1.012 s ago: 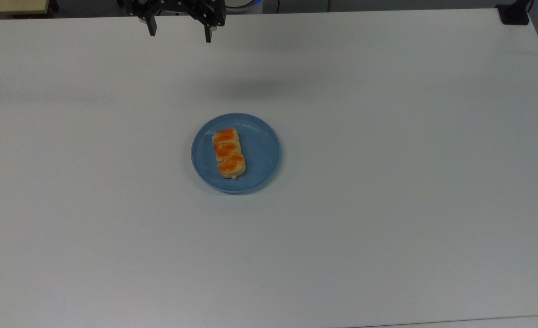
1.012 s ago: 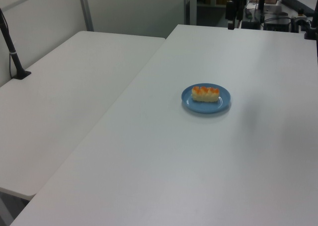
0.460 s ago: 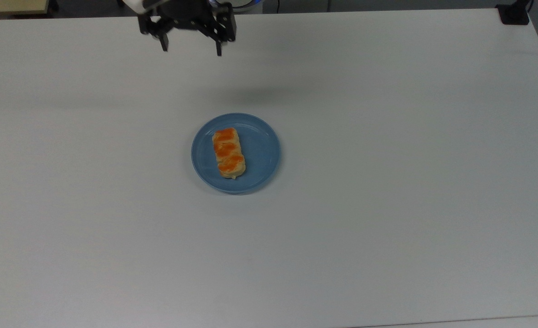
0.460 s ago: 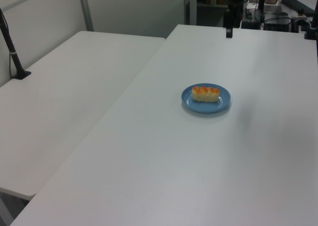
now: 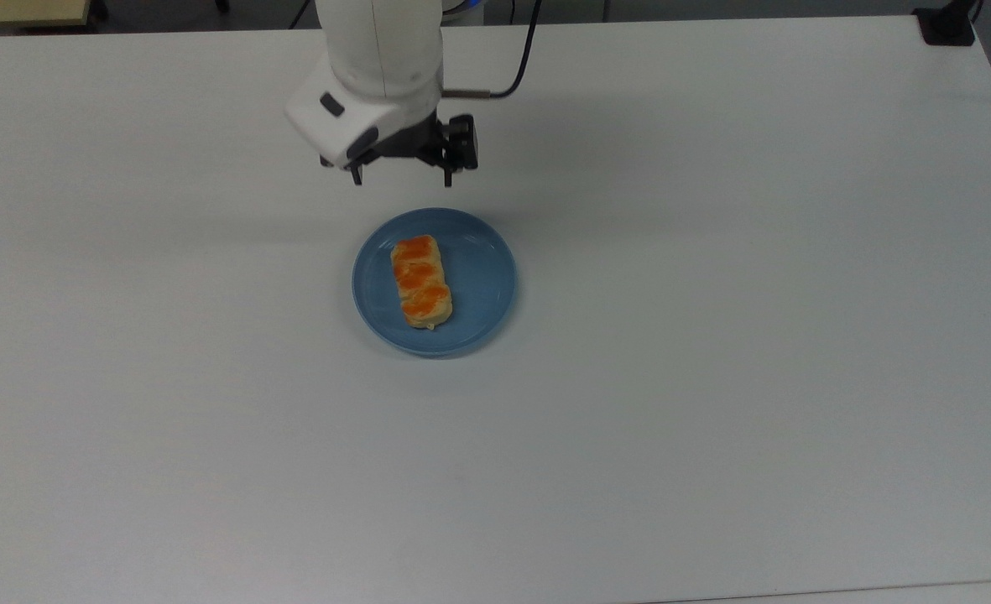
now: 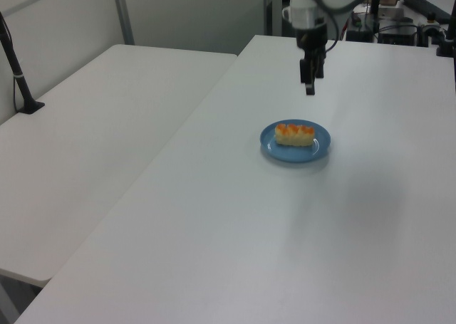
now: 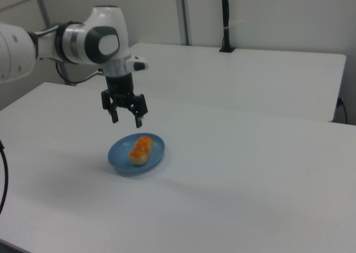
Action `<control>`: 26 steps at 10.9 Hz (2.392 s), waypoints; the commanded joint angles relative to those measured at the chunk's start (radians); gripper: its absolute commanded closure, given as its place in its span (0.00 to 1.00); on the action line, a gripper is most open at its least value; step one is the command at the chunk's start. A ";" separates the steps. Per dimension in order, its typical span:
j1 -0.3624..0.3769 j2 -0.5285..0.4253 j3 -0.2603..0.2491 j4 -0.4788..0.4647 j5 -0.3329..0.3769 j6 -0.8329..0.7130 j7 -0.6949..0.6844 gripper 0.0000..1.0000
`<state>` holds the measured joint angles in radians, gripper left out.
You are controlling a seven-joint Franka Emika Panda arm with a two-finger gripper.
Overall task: Put the bread on the table
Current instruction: 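Lower the open gripper onto the bread on the blue plate, then carry the bread off the plate and lower it onto the table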
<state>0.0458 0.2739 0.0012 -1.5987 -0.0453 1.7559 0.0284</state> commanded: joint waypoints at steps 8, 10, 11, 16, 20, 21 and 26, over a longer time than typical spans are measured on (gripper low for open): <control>0.034 0.217 -0.007 -0.052 -0.044 0.332 0.001 0.11; 0.039 0.215 -0.006 -0.050 -0.042 0.338 0.025 0.59; 0.043 0.212 -0.006 -0.049 -0.042 0.336 0.034 0.71; -0.010 0.156 -0.035 0.008 -0.048 0.231 -0.083 0.72; -0.131 0.183 -0.052 0.017 -0.100 0.279 -0.206 0.71; -0.155 0.205 -0.052 0.016 -0.106 0.330 -0.214 0.70; -0.198 0.266 -0.052 0.016 -0.117 0.435 -0.200 0.00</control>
<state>-0.1550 0.5496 -0.0510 -1.5821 -0.1499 2.1777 -0.1751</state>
